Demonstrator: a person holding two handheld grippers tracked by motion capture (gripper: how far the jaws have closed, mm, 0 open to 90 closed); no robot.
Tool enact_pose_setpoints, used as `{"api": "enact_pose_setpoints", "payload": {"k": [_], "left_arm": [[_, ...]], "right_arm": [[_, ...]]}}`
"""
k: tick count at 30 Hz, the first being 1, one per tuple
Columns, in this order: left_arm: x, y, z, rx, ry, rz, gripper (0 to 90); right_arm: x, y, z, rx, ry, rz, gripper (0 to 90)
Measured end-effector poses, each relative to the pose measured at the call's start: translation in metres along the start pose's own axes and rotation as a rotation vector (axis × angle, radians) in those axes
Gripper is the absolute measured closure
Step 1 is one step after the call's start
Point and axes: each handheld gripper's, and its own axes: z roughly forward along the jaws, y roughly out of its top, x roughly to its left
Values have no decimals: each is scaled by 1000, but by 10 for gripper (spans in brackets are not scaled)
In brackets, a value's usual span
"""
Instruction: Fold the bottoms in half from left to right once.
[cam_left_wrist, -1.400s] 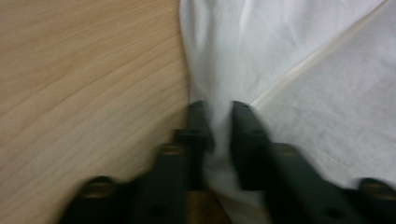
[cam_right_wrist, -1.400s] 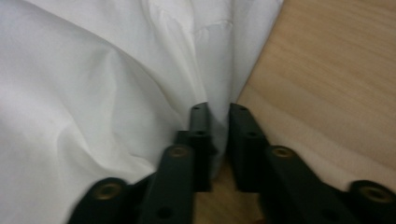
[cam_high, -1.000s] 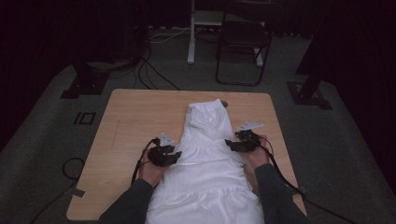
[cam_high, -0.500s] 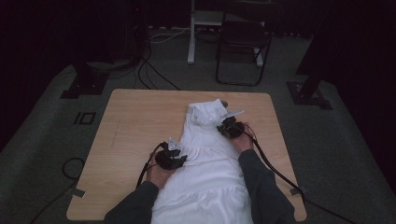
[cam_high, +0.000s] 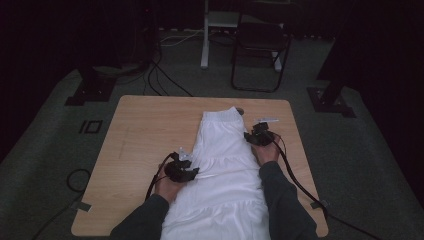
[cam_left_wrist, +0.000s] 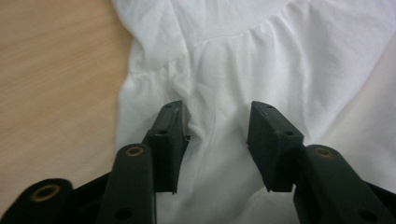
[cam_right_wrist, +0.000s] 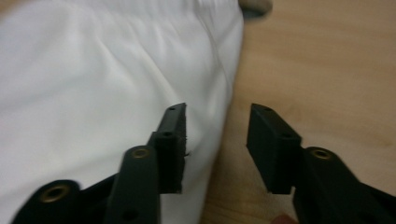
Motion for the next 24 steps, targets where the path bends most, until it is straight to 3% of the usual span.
{"api": "enact_pose_setpoints", "payload": {"k": [1,3,4,5,6,9,10,12,15,16,17,20,24], "left_arm": [[0,0,0,0,0,0,555],[2,15,-12,-60,20,20,556],[3,21,-15,-81,26,22,555],[5,39,-19,-125,31,32,555],[6,50,-17,-137,21,42,555],[6,55,-12,-131,20,48,551],[8,65,11,-82,27,78,551],[9,63,35,-42,33,81,551],[12,51,60,20,23,47,551],[12,51,60,20,23,47,551],[15,40,60,-41,-14,-9,551],[12,32,53,-39,-26,-20,550],[-5,13,38,-58,-22,-13,550]], "right_arm": [[2,1,-4,-22,0,-8,545],[9,2,-11,-65,26,-31,548],[12,1,-12,-70,35,-47,556],[16,0,-11,-64,52,-71,559],[19,-1,-8,-47,61,-91,562],[22,-3,-4,-20,56,-104,566],[24,-5,-1,-8,50,-107,566],[23,-12,16,51,42,-60,551],[24,-15,17,50,35,-73,544],[24,-15,17,50,35,-73,544],[29,-19,14,49,19,-106,543],[34,-26,7,48,20,-112,544],[45,-44,-12,58,41,-116,554]]}}
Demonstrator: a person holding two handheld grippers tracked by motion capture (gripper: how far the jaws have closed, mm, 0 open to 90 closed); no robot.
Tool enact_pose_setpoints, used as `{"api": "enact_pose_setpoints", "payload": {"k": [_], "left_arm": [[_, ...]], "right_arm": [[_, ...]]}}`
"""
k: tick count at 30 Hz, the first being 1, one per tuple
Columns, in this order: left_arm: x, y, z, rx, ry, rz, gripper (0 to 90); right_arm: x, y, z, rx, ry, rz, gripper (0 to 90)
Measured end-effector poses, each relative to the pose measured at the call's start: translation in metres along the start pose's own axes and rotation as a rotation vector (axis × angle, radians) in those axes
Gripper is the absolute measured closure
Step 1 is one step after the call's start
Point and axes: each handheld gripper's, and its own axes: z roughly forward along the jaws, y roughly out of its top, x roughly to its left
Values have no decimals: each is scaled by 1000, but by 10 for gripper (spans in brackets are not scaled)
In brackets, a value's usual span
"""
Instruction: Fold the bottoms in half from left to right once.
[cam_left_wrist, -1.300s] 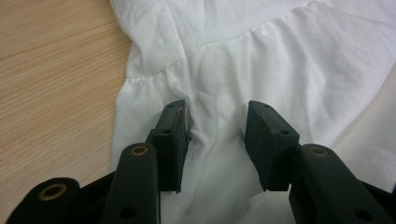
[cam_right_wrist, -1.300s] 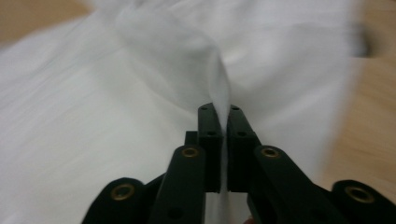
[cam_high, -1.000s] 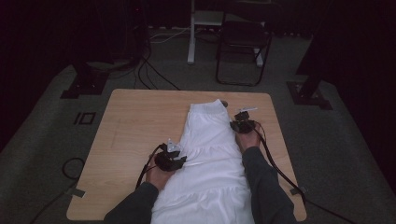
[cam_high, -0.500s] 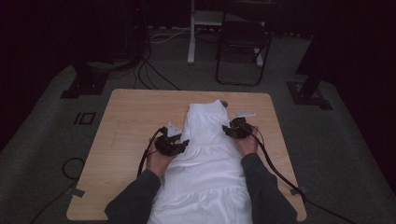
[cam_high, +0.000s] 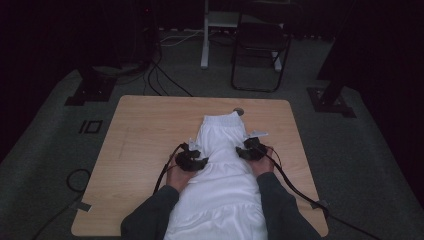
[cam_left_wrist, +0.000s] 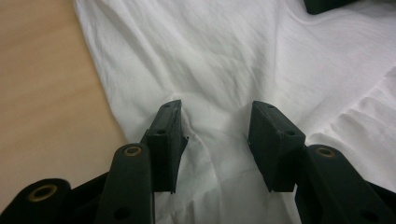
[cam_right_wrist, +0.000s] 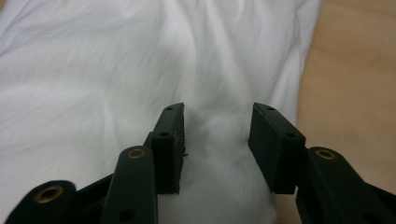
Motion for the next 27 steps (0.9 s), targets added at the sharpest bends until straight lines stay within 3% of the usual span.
{"api": "enact_pose_setpoints", "payload": {"k": [5,7,9,11,14,16,20,22,23,25,27], "left_arm": [[-23,-30,-24,-30,-19,28,549],[-29,-37,-31,-29,-16,48,548],[-31,-39,-33,-30,-13,60,544],[-30,-38,-32,-31,-17,50,534],[-30,-37,-31,-31,-7,53,517],[-31,-36,-32,-40,8,66,501],[-33,-33,-39,-87,18,82,494],[-35,-33,-41,-97,15,94,493],[-35,-33,-41,-97,17,100,493],[-36,-34,-43,-98,18,107,494],[-36,-36,-45,-108,25,102,496]], "right_arm": [[18,-30,-28,-6,45,-20,563],[24,-40,-39,6,89,-25,622],[21,-40,-47,62,153,8,675],[15,-35,-51,47,171,26,644],[2,-20,-53,-43,145,47,549],[-3,-5,-49,-86,111,12,522],[-6,18,-21,-42,43,-57,459],[-5,22,-8,4,43,-89,417],[-4,22,-1,28,32,-110,435],[-1,24,4,51,27,-162,661],[0,28,-1,29,-21,-181,780]]}}
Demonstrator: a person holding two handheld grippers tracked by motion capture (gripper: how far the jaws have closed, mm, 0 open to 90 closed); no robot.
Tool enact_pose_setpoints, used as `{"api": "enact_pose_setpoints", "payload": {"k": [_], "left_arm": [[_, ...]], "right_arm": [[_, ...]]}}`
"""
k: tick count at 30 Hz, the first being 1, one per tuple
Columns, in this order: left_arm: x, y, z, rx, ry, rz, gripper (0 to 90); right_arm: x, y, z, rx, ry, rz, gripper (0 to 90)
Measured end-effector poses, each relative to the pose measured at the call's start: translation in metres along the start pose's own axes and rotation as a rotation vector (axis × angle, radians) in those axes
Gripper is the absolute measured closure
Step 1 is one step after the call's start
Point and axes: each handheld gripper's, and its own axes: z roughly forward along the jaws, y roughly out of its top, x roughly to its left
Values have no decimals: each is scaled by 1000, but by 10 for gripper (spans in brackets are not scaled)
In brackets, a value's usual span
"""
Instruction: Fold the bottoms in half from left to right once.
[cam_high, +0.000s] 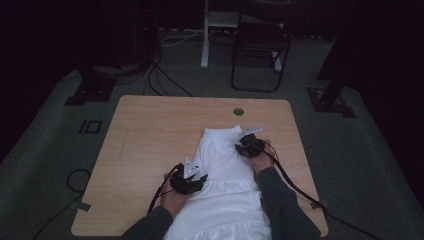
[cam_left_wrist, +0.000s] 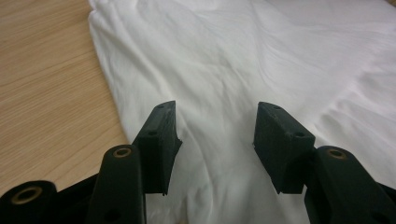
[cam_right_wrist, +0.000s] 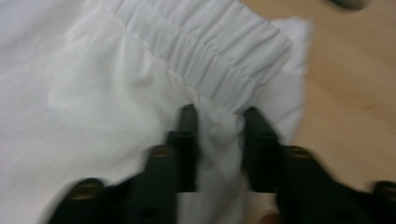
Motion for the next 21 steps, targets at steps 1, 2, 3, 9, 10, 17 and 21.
{"api": "enact_pose_setpoints", "payload": {"k": [1,2,3,9,10,17,21], "left_arm": [[0,-1,0,-2,3,-3,499],[0,-2,0,-1,7,-4,500],[1,-2,0,2,6,-8,500],[-1,-7,5,32,9,9,500],[-2,-7,5,32,10,11,500],[-3,-7,7,44,14,18,500],[-3,-6,8,57,15,15,499]], "right_arm": [[-2,4,-7,-36,-23,18,803],[-4,7,-10,-53,-47,28,816],[-8,11,-14,-72,-75,44,827],[-30,19,7,-71,-24,156,697],[-31,17,14,-57,-10,173,624],[-34,12,30,-28,11,228,318],[-39,10,37,12,58,259,209]]}}
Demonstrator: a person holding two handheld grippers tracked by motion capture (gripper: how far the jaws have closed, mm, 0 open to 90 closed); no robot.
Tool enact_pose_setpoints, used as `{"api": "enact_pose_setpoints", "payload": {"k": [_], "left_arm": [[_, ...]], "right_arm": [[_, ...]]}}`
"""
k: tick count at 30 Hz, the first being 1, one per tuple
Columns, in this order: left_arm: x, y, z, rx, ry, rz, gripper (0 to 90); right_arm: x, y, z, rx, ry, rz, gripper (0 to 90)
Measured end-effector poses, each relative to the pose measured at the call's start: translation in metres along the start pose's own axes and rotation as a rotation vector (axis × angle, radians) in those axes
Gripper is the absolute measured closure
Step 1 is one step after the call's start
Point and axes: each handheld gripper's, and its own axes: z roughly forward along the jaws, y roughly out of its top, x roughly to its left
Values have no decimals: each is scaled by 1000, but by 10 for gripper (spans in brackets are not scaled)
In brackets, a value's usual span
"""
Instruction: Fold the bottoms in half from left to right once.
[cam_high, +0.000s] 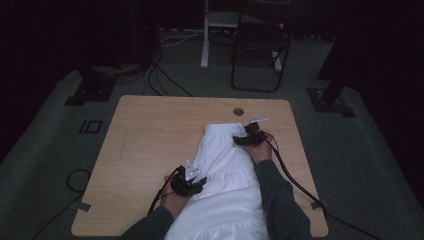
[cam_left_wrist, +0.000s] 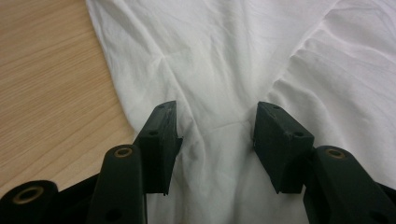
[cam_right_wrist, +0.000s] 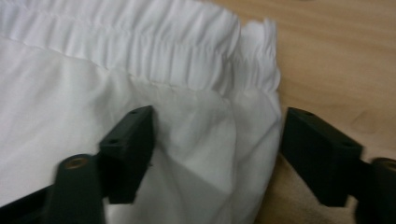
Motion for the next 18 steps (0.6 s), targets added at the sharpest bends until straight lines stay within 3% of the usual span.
{"api": "enact_pose_setpoints", "payload": {"k": [5,7,9,11,12,18], "left_arm": [[0,0,1,8,-2,2,500],[0,0,1,10,-1,5,500],[0,0,1,11,0,4,500],[-1,0,1,14,-2,2,503],[-1,0,1,14,-3,0,505],[-3,-5,-4,25,-44,-35,520]], "right_arm": [[1,-3,2,2,58,-7,129],[2,-3,3,9,50,-16,124],[3,-3,2,19,16,-37,231],[4,-1,-3,36,0,-59,533],[3,-1,-5,43,19,-41,601],[9,-15,-12,2,31,-2,797]]}}
